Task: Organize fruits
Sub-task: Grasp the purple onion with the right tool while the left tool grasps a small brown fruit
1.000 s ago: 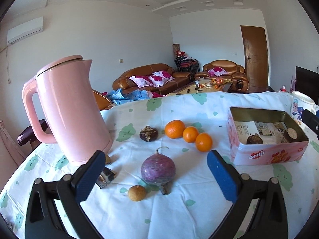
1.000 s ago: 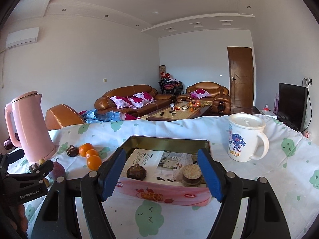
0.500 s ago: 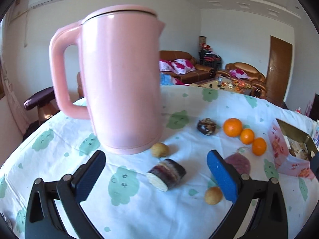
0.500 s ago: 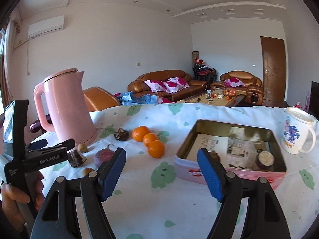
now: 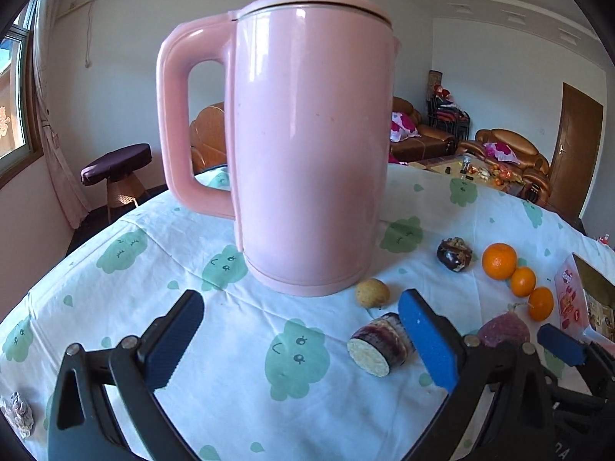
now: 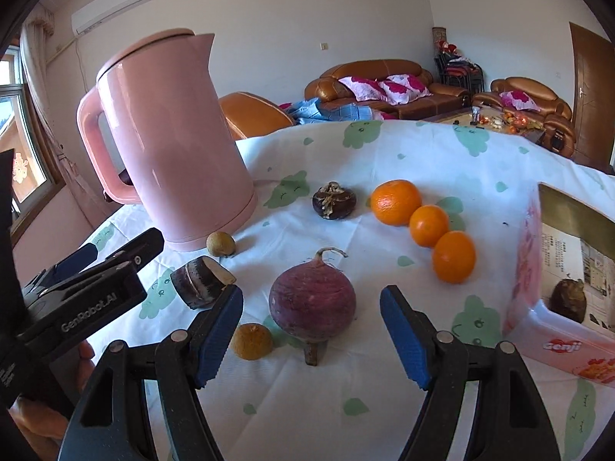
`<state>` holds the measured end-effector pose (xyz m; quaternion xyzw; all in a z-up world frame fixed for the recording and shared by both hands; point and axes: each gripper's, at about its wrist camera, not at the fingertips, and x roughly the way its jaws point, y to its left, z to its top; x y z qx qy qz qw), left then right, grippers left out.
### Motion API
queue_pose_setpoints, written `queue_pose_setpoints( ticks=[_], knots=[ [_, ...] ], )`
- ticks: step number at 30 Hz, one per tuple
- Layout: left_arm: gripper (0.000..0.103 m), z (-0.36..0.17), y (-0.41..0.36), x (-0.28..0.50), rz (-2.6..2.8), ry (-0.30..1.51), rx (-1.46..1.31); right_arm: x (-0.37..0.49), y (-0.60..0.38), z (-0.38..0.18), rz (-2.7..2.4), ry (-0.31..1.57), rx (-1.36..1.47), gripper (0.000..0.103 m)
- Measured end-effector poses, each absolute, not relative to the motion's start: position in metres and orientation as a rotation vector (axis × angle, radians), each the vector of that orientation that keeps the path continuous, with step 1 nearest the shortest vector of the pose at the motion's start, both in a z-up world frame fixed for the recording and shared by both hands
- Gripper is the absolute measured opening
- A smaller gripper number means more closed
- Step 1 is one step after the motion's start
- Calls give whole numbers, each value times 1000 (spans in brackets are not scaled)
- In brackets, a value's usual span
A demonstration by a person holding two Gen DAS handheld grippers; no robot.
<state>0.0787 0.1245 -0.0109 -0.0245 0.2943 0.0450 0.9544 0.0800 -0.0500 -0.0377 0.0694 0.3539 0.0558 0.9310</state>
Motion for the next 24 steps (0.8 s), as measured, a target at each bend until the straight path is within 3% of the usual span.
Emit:
queue_pose_setpoints(
  ticks=[6,9,15,24],
  knots=[
    [103,-9,125,78,107,586,-38,113,-45,-60,84,885,169,74],
    [103,-8,123,76,96,578,-20,114,-42,-60,70,878,141,55],
    [103,-6,117,74,49,572,-1,95,-57,-58,64,864,146,55],
    [93,-16,66,63,-312,651,102,15,-108,-26,-45,641,110,55]
  ],
)
